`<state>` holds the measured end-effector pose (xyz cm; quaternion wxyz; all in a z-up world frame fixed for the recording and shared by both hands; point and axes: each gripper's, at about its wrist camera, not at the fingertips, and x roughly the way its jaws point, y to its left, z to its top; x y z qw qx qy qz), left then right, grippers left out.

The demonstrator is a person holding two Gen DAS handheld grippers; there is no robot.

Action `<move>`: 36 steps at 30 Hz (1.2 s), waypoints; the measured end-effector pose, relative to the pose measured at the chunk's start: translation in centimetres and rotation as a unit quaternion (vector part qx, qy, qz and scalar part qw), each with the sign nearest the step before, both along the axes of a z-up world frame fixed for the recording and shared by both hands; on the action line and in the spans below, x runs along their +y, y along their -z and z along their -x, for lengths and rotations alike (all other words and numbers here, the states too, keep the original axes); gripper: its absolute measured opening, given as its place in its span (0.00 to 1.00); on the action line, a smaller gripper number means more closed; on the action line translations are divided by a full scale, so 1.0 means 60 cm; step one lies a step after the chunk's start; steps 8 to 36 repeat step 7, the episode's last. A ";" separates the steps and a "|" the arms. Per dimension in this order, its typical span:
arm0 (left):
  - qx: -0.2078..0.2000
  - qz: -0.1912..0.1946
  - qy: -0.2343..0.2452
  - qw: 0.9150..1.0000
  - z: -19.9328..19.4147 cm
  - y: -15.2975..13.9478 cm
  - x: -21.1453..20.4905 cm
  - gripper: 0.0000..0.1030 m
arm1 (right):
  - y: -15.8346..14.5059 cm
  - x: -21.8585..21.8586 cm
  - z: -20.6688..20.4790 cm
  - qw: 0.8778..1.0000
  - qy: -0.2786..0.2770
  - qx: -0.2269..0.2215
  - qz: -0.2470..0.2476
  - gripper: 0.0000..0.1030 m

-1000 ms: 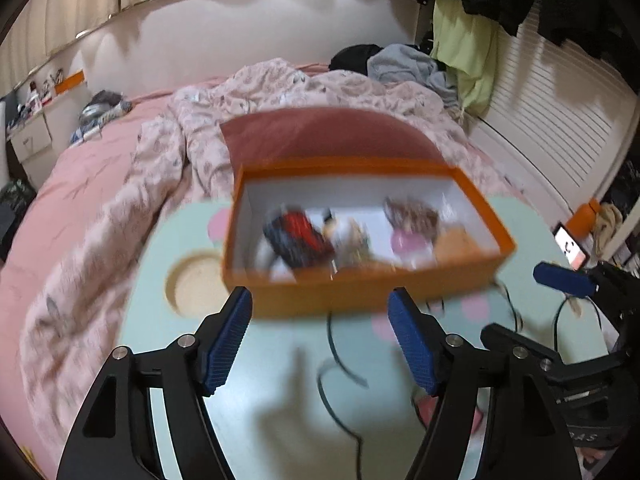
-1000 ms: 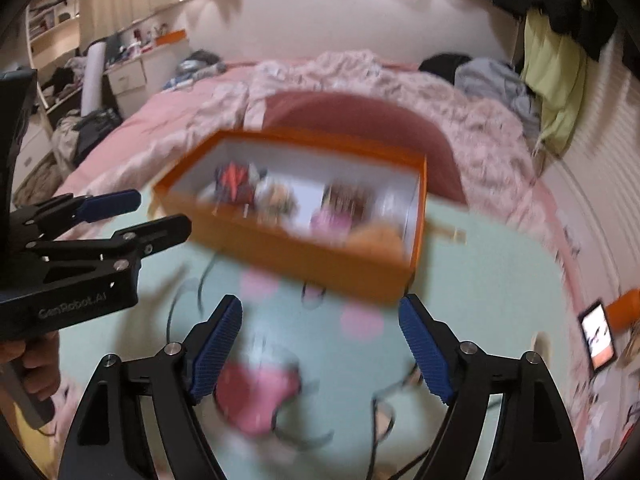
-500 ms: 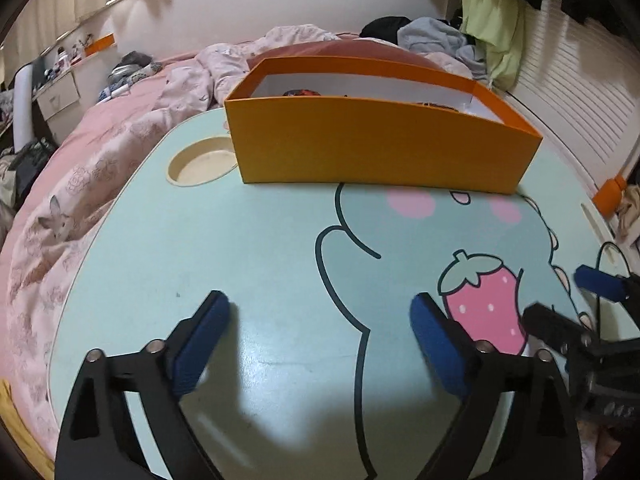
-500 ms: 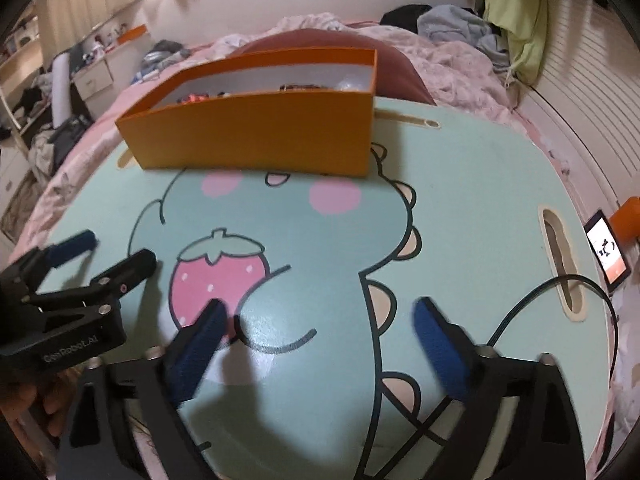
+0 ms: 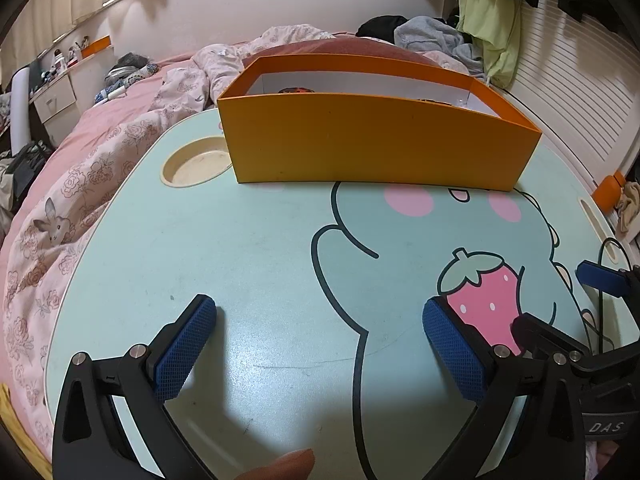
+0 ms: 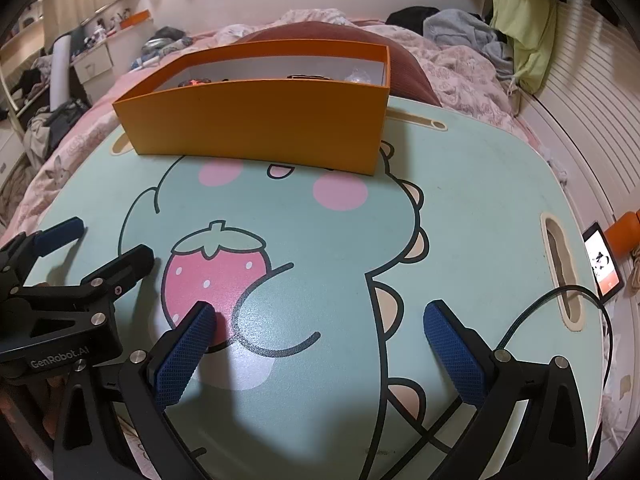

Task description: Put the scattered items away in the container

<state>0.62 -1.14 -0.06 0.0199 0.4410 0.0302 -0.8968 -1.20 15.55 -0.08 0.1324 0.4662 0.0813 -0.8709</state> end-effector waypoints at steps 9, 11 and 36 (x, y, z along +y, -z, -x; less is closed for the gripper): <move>0.000 0.001 -0.002 1.000 0.000 0.000 0.003 1.00 | 0.001 0.000 0.000 1.000 0.000 0.000 0.000 1.00; 0.000 0.001 -0.002 1.000 0.000 0.000 0.003 1.00 | 0.001 0.000 0.000 1.000 0.000 0.000 0.000 1.00; 0.000 0.001 -0.002 1.000 0.000 0.000 0.003 1.00 | 0.001 0.000 0.000 1.000 0.000 0.000 0.000 1.00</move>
